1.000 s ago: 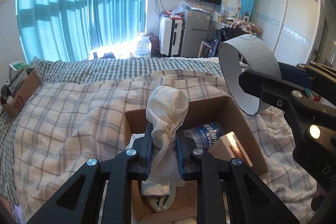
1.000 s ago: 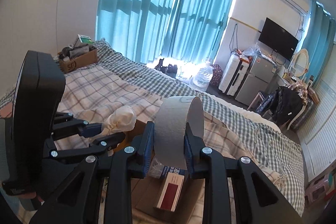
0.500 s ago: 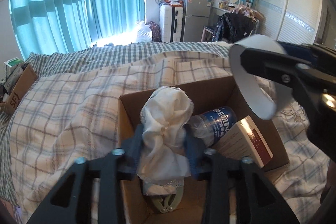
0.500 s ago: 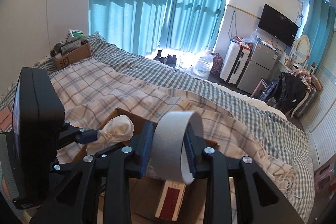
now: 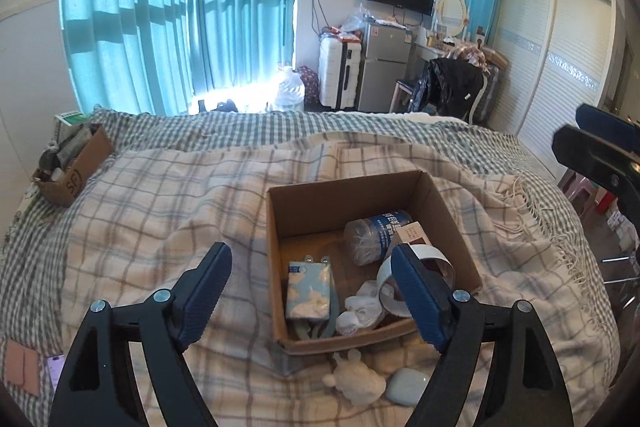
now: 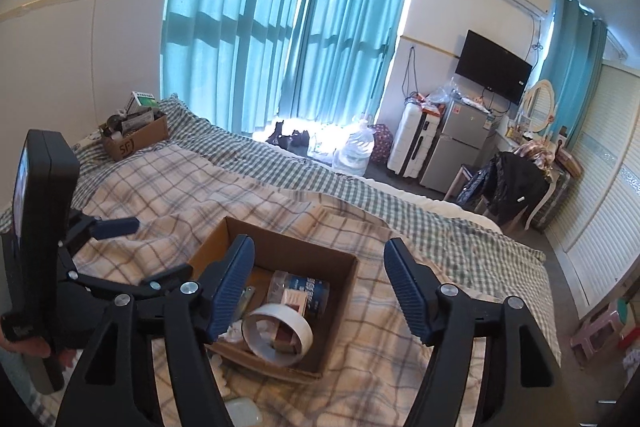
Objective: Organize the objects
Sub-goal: 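Carry the cloth and tape roll over the cardboard box and open both grippers, then grasp the white earbud case with the right gripper while the left gripper grasps the rabbit figurine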
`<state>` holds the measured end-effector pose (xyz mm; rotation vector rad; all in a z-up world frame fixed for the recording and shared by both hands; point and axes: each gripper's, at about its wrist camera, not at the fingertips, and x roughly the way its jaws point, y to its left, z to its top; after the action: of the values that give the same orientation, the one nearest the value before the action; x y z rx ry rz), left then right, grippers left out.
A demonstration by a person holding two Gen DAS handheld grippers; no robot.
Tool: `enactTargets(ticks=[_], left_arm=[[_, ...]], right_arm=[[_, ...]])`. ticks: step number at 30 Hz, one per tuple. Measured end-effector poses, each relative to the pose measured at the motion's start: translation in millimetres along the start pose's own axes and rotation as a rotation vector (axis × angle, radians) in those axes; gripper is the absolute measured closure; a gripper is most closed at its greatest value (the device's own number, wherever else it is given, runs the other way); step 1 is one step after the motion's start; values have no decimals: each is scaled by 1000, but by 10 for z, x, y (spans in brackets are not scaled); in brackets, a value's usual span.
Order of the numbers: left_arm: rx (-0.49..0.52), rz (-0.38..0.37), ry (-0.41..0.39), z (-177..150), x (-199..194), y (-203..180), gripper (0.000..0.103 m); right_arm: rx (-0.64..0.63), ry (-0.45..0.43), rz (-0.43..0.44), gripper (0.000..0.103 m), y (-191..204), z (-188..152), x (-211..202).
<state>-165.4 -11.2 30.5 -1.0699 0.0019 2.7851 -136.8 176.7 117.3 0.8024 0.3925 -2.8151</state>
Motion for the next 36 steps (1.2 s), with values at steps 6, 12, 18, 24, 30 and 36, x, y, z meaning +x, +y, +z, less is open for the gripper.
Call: enactTargets(ticks=[6,12,18,24,30,36], left_arm=[[-11,6,-38,-163,-340,43,13],[-13,-4,-24,-377,-376,75,12],[12,29,-20,-629,-229,72,8],[13,40,13,-945,52,63,5],[13,47,74,-1220,324,91,5],[27,78,116,-1371,446,75,5]], right_arm=[[1,5,-12,34,23,-249,-352],[5,34,-11,33,77,-588,-406],[23,62,15,33,117,-865,-204],[63,100,27,20,127,-1167,160],[117,198,90,20,181,-1548,566],[107,321,184,20,362,-1887,840]])
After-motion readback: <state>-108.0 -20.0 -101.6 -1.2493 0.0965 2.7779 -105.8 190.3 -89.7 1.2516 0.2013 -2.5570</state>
